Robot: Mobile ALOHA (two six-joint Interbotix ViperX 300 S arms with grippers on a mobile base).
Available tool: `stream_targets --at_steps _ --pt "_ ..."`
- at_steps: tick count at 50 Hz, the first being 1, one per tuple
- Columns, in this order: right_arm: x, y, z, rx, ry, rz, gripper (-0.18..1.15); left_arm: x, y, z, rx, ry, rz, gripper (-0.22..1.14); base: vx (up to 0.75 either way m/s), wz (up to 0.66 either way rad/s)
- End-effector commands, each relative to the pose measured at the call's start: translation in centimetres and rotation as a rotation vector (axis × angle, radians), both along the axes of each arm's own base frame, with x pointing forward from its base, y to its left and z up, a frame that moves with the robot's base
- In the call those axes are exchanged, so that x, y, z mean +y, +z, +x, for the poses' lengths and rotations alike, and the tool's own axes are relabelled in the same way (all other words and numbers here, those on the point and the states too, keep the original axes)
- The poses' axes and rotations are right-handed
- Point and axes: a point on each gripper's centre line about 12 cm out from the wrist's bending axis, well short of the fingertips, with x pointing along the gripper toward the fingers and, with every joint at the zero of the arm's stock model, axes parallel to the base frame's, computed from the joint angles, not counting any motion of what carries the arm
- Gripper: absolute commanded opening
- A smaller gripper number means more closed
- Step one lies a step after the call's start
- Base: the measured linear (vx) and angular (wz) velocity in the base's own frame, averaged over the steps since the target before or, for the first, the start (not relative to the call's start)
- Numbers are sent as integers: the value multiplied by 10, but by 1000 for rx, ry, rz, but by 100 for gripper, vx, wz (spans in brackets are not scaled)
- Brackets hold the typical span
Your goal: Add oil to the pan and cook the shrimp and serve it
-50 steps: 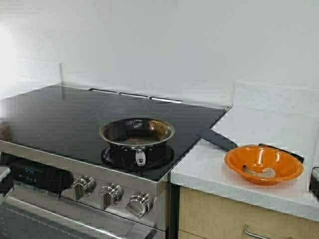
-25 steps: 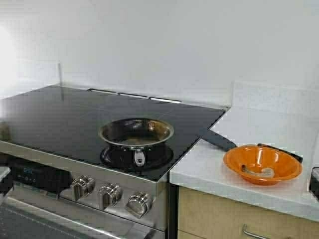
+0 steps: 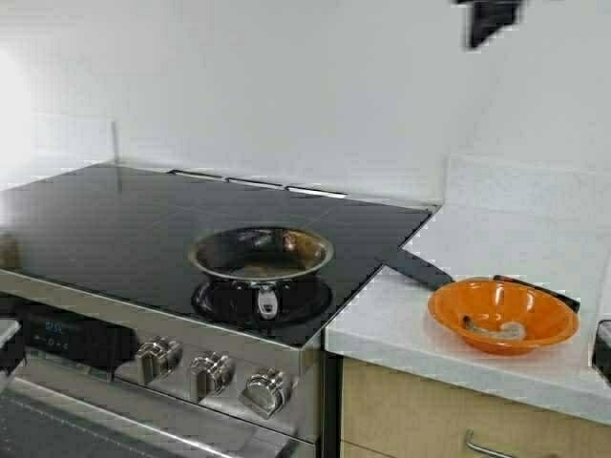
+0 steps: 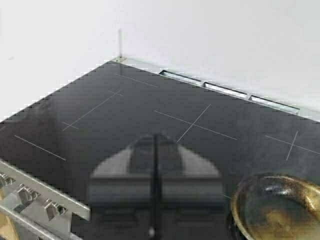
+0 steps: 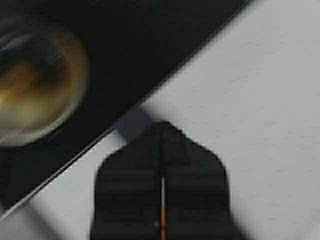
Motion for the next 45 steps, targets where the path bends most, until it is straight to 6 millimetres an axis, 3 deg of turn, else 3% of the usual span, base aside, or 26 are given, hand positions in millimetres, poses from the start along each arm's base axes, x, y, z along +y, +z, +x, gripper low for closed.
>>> stream_targets --at_steps 1,6,12,23,33,40,45 --pt "61 -2 -37 36 170 -16 9 0 12 1 -31 0 -1 3 0 0" --pt "97 -22 -69 83 279 -40 12 0 12 0 -34 0 -3 3 0 0" --pt "126 -48 -103 124 378 -72 19 0 12 0 -35 0 -3 3 0 0" --pt "152 -123 -147 196 378 -98 21 0 13 0 -37 0 -3 3 0 0" --pt "161 -172 -167 246 360 -143 21 0 11 0 -31 0 -3 3 0 0" --pt "160 -197 -166 281 388 -256 21 0 11 -1 -34 0 -3 3 0 0" --pt "162 -205 -159 302 425 -388 21 0 10 -1 -31 0 -3 3 0 0"
